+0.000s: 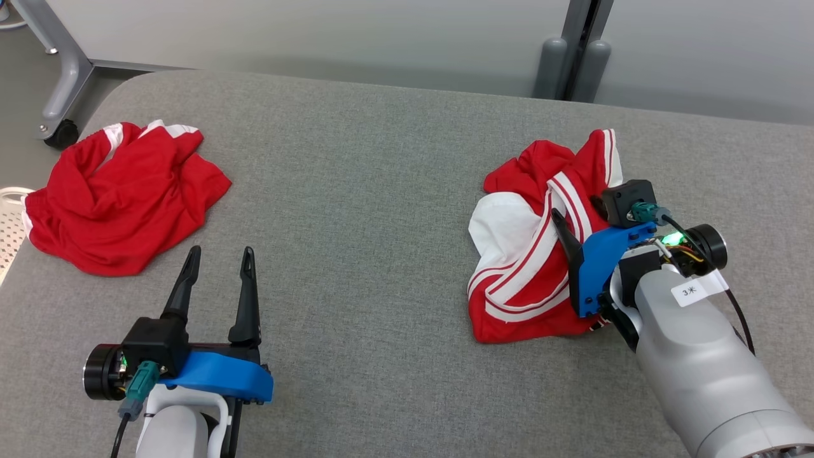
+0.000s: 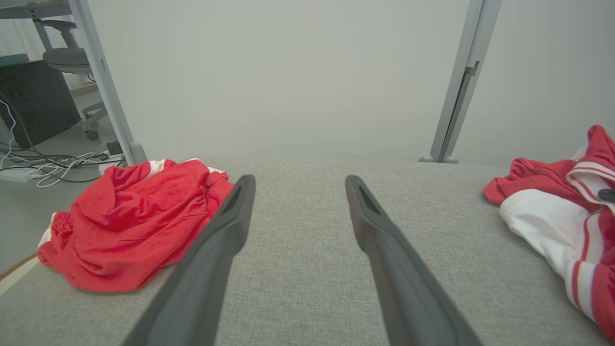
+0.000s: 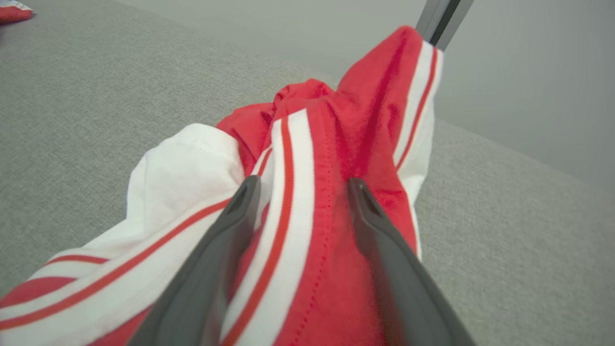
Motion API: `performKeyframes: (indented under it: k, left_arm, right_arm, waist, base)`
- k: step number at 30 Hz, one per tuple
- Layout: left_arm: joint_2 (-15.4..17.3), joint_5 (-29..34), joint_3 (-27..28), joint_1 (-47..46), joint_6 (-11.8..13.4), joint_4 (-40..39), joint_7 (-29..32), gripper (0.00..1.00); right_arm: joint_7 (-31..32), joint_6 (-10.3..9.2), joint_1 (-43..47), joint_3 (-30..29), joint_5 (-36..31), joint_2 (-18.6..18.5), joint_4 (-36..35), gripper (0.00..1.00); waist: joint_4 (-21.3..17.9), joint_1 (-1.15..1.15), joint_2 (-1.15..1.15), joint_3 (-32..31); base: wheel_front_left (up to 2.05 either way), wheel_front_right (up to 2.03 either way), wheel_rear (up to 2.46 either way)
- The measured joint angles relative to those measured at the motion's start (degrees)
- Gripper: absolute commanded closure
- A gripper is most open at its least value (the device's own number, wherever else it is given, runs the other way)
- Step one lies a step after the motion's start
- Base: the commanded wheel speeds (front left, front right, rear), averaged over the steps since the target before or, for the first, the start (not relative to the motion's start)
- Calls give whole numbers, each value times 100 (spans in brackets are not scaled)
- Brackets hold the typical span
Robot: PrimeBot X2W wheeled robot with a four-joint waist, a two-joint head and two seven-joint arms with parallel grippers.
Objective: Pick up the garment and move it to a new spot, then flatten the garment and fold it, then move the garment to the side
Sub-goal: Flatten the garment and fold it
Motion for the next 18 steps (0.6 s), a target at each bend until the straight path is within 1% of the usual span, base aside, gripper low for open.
performKeyframes:
  k: [1, 6, 9, 14, 18]
  left_arm:
    - [-3, -1, -8, -16, 0, 3, 0, 0]
    - [-14, -13, 23, -30, -9, 31, 0, 0]
    - [-13, -12, 67, 16, -26, 52, 0, 0]
    - [-20, -12, 90, 128, -30, 48, 0, 0]
    - [-27, -9, 94, 205, -30, 34, 0, 0]
  right_arm:
    - [15, 0, -1, -1, 15, 13, 27, 100]
    - [-276, 0, -4, -82, 105, 31, 68, 100]
    - [-413, 0, 1, -130, 170, -41, 45, 100]
    - [-485, 0, 171, -260, 365, -382, -208, 100]
    - [-492, 0, 377, -437, 526, -823, -787, 100]
  waist:
    - [3, 0, 0, 4]
    - [-66, 0, 0, -33]
    - [-150, 0, 0, -116]
    - [-320, -1, -1, -304]
    - [-454, -1, -1, -451]
  base:
    - [0, 0, 0]
    - [0, 0, 0]
    - [0, 0, 0]
    - [0, 0, 0]
    - [0, 0, 0]
